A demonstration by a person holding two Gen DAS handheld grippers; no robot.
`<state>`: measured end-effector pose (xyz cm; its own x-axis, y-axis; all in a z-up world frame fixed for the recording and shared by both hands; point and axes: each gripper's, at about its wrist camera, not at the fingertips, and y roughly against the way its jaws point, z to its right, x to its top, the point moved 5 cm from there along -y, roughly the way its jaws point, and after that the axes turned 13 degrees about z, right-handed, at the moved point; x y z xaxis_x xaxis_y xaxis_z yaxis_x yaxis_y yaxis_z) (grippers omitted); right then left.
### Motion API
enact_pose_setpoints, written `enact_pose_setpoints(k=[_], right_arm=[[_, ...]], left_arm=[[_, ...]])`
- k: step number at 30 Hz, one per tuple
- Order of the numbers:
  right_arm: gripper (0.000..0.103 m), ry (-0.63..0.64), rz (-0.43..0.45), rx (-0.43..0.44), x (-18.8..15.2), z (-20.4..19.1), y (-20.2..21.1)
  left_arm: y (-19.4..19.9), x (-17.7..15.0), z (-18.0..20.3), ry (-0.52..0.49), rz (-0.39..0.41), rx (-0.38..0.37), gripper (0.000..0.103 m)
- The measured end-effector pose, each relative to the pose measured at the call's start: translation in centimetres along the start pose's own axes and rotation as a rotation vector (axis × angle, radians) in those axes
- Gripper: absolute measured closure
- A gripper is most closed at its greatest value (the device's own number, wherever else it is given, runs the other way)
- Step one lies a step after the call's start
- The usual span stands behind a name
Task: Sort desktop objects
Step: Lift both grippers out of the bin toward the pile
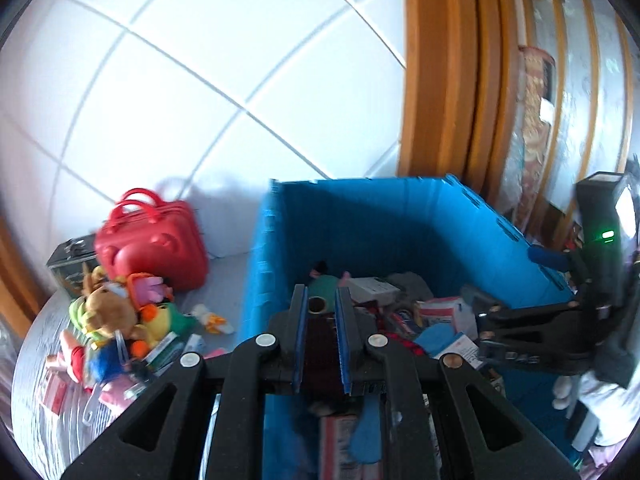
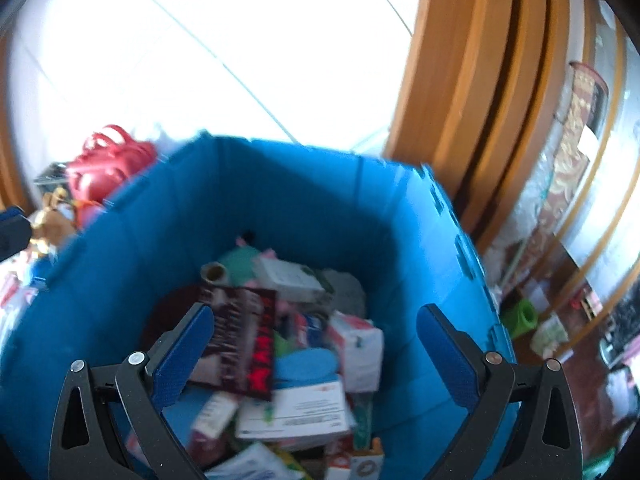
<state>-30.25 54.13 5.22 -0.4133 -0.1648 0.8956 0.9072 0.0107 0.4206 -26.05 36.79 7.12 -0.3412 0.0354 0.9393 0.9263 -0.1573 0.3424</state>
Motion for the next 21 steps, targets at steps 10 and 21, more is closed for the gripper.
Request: enact_pose_setpoints(k=[10,21], right_arm=[[0.0,-0.053,0.204,0.206,2.8,-10.7,8.9],[0.0,-0.014,0.133,0.48,-0.5,-32.3,9.6]], left_arm=[[6.9,-4.4,-13.7,0.091,0.06,0.173,0.089],[10.5,-17.2,-36.2,0.293,-0.147,0.315,0.076]])
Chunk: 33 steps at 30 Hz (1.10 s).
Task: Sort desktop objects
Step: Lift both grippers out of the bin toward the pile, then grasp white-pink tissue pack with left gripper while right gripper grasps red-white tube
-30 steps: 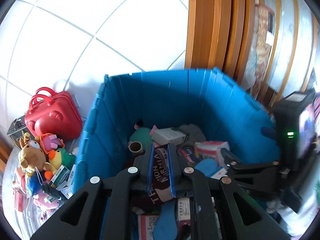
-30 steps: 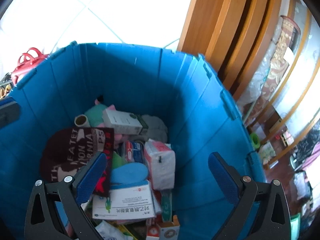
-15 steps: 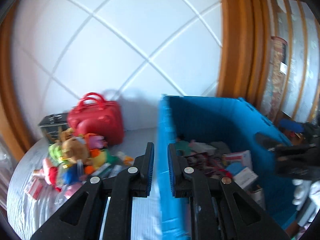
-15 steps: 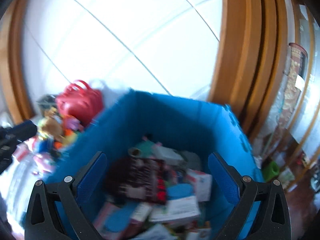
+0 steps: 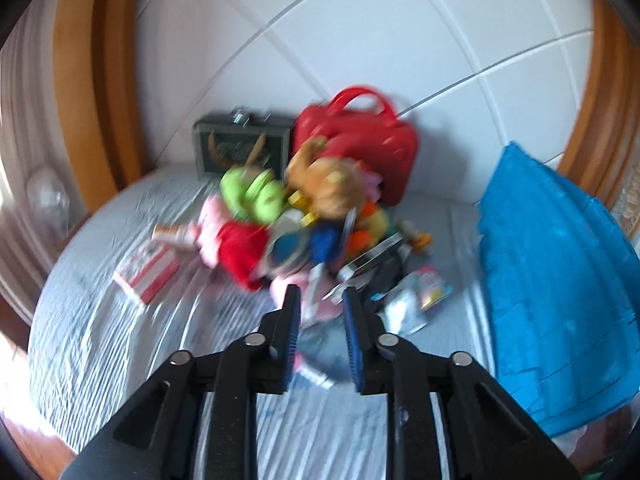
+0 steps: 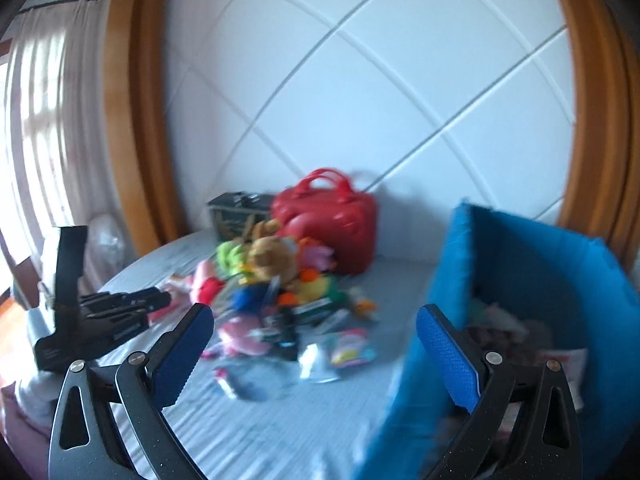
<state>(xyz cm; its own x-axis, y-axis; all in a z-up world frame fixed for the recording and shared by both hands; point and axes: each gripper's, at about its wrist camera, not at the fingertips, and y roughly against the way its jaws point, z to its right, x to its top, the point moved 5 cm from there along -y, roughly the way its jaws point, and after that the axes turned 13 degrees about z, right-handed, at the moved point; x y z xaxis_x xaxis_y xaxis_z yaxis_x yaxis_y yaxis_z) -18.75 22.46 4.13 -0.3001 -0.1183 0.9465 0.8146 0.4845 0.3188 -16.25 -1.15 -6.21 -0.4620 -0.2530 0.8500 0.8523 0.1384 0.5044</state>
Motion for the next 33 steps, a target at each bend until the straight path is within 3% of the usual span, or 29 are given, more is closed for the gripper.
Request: enact_pose_setpoints(k=[4,10,17,25,30,31,33], right_arm=[[0.0,-0.048,-0.14,0.014,-4.2,-4.7,-5.9],[0.0,-0.122,-0.364,-0.043,-12.3,-8.6,-12.9],[0.0,-0.144,-0.533,-0.125,-19.2,-10.1,-16.8],[0.0,-0.166,-0.62,-0.186,-22.1,-9.5,-20.5],[0.0,-0.182,-0.654,-0.211,-22.8,-9.0,-22.3],[0.0,-0.184,-0.66,-0.212,-23.0,-9.0,-22.6],[0.0,-0.187,-0.677,-0.212,-23.4,-9.0,-23.2]], left_arm=[[-1.9,-2.4,-7.6,0.047,-0.074,0.036,0.061],[-4.8,-4.5,-18.1,0.033,-0.159,0.122,0.06],[-11.6,-4.5,-28.2,-0.037,-0.247,0.182,0.06],[-19.3,-2.5,-29.9,-0.106,-0.307,0.082,0.06],[-24.2,-3.5,-29.4,-0.132,-0.386,0.008,0.06],[-24.8,-3.6,-29.3,-0.139,-0.39,0.003,0.055],[-25.7,-3.7,-28.9,-0.196,-0.373,0.011,0.015]])
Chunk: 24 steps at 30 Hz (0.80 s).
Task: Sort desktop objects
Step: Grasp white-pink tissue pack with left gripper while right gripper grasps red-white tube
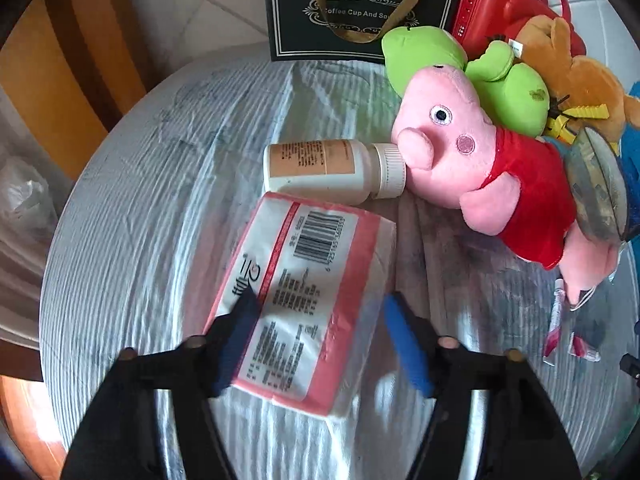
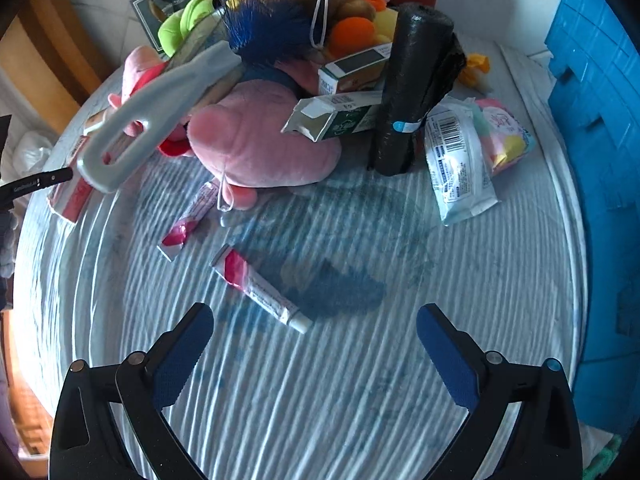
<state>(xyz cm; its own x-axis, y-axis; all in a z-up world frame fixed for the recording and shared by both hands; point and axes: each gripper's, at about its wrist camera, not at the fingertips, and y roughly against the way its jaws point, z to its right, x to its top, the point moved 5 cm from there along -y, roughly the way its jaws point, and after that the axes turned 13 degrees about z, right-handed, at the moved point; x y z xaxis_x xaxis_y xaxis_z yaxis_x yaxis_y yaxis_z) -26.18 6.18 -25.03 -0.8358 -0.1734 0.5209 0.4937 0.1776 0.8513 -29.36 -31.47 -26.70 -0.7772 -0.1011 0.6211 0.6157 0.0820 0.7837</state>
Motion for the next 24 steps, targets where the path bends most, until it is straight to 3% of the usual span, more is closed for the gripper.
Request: enact_pose_setpoints(k=[2,4,9,14,15,16,17,18,21,24], right_arm=[[0.0,0.002,-0.016,0.0,0.0,-0.2,-0.6],[0.0,0.005,-0.027,0.002,0.0,-0.4,-1.2],[0.0,0.03,-0.042,0.023,0.0,-1.2,-2.4],[0.001,0.113,-0.071,0.031,-0.5,-2.0,-3.5],[0.002,0.129,-0.073,0.022,-0.6,-2.0,-3.6],[0.015,0.141,-0.076,0.016,-0.7,-2.0,-3.6],[0.036,0.154,-0.084,0.012,-0.8,-2.0,-3.8],[0.044,0.158,-0.088,0.012,-0.9,-1.9,-3.8],[0.047,0.168,-0.08,0.032,-1.0,-1.8,-3.7],[0.041,0.197,-0.065,0.056,-1.3,-2.0,-3.4]], left_arm=[[-1.4,-0.5,0.0,-0.039,-0.038,0.041,0.007],[-2.4,-1.0,-0.3,-0.106,-0.049,0.105,0.006],[-3.9,-2.8,-1.2,-0.056,-0.115,0.08,0.003],[-4.1,-3.2,-2.6,0.072,-0.154,0.013,0.004],[-4.0,-3.3,-2.7,0.07,-0.15,0.023,0.007],[-3.8,-3.3,-2.7,0.069,-0.146,0.029,0.007],[-3.4,-3.5,-2.7,0.074,-0.14,0.038,0.008],[-3.0,-3.7,-2.8,0.079,-0.138,0.046,0.009],[-1.2,-4.7,-2.8,0.097,-0.119,0.075,0.009],[1.7,-6.2,-2.3,0.104,-0.094,0.089,0.009]])
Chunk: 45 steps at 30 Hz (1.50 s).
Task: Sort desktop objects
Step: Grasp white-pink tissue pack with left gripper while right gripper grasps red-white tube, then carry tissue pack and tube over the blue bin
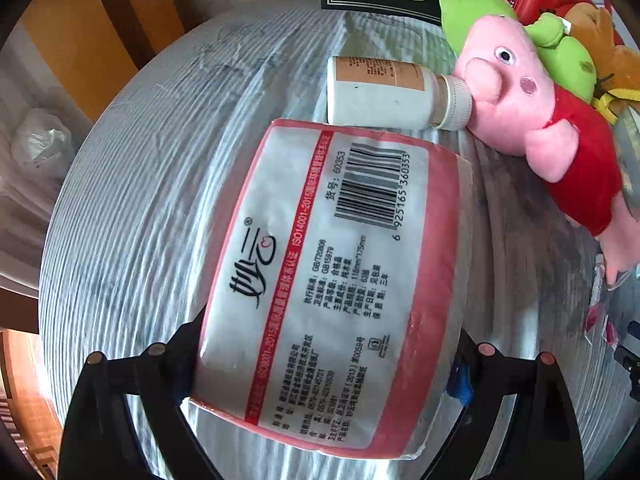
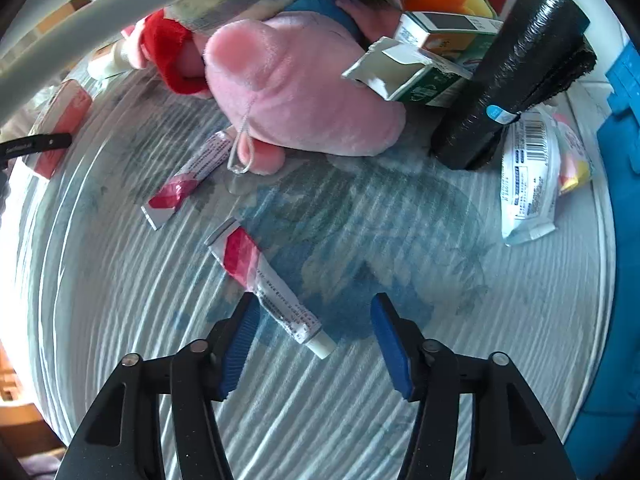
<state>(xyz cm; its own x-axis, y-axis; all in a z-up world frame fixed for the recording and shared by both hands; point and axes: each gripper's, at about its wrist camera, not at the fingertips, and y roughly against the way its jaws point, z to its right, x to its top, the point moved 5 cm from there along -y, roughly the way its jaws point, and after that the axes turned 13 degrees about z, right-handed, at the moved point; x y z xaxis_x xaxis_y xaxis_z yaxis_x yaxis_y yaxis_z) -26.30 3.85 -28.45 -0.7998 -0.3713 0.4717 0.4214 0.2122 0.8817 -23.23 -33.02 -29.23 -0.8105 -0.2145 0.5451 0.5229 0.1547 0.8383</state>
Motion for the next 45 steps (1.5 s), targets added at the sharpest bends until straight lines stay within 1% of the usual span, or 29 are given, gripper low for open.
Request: enact_pose_setpoints(k=[3,5,6,7,8,10,13,15,16,21,25,28,29,30,31,33,35,38,41,45], right_arm=[[0.04,0.061,0.023,0.013,-0.4,-0.8,0.1],[0.04,0.106,0.031,0.0,-0.8,-1.2,-0.3],[0.04,0.118,0.058,0.001,-0.7,-1.4,-0.2],[0.042,0.122,0.064,0.002,-0.6,-1.6,-0.1],[0.054,0.124,0.07,0.004,-0.5,-1.7,0.0],[0.075,0.136,0.069,0.015,-0.5,-2.3,0.4],[0.076,0.171,0.061,0.013,-1.1,-3.1,1.1],[0.082,0.173,0.064,0.014,-1.6,-3.4,1.5],[0.086,0.171,0.065,0.014,-1.8,-3.6,1.8],[0.086,0.165,0.101,0.021,-2.9,-4.1,3.7],[0.086,0.144,0.171,0.014,-3.0,-3.9,6.8],[0.086,0.134,0.229,0.002,-2.3,-2.9,9.2],[0.086,0.129,0.249,0.0,-3.1,-2.6,9.9],[0.086,0.123,0.275,-0.004,-3.1,-1.8,10.5],[0.086,0.118,0.297,-0.011,-3.0,-2.5,11.1],[0.086,0.109,0.346,-0.023,-2.4,-2.0,13.2],[0.086,0.1,0.394,-0.042,-2.4,-2.5,14.4],[0.086,0.088,0.466,-0.075,-2.6,-1.8,17.5],[0.086,0.064,0.529,-0.102,-2.7,-0.1,21.1],[0.086,0.037,0.632,-0.164,-2.9,2.8,26.2]], left_arm=[[2.4,-1.8,0.5,0.016,0.024,-0.008,0.009],[4.0,-3.6,1.7,0.028,0.034,-0.029,0.009],[4.3,-4.1,1.6,0.029,0.036,-0.038,0.009],[4.7,-4.6,2.0,0.03,0.036,-0.042,0.009],[5.0,-5.0,2.8,0.032,0.035,-0.047,0.009],[5.5,-6.1,3.5,0.043,0.026,-0.057,0.009],[5.9,-7.5,4.4,0.069,0.015,-0.065,0.009],[6.8,-8.3,5.2,0.071,0.016,-0.058,0.009],[6.6,-8.1,4.7,0.062,0.022,-0.055,0.009],[9.2,-9.1,6.4,0.043,0.046,-0.062,0.009],[10.7,-8.6,7.6,0.02,0.092,-0.066,0.009],[12.8,-8.0,8.9,-0.007,0.145,-0.07,0.009],[13.7,-7.8,9.4,-0.018,0.167,-0.071,0.009],[14.5,-7.7,9.9,-0.028,0.185,-0.07,0.009],[15.3,-7.4,10.4,-0.04,0.208,-0.071,0.009],[17.1,-6.9,11.6,-0.067,0.25,-0.075,0.009],[18.7,-6.6,12.8,-0.084,0.286,-0.086,0.009],[21.4,-5.9,15.1,-0.107,0.348,-0.117,0.009],[23.9,-5.3,17.6,-0.129,0.402,-0.138,0.009],[27.3,-4.3,22.2,-0.162,0.485,-0.193,0.009]])
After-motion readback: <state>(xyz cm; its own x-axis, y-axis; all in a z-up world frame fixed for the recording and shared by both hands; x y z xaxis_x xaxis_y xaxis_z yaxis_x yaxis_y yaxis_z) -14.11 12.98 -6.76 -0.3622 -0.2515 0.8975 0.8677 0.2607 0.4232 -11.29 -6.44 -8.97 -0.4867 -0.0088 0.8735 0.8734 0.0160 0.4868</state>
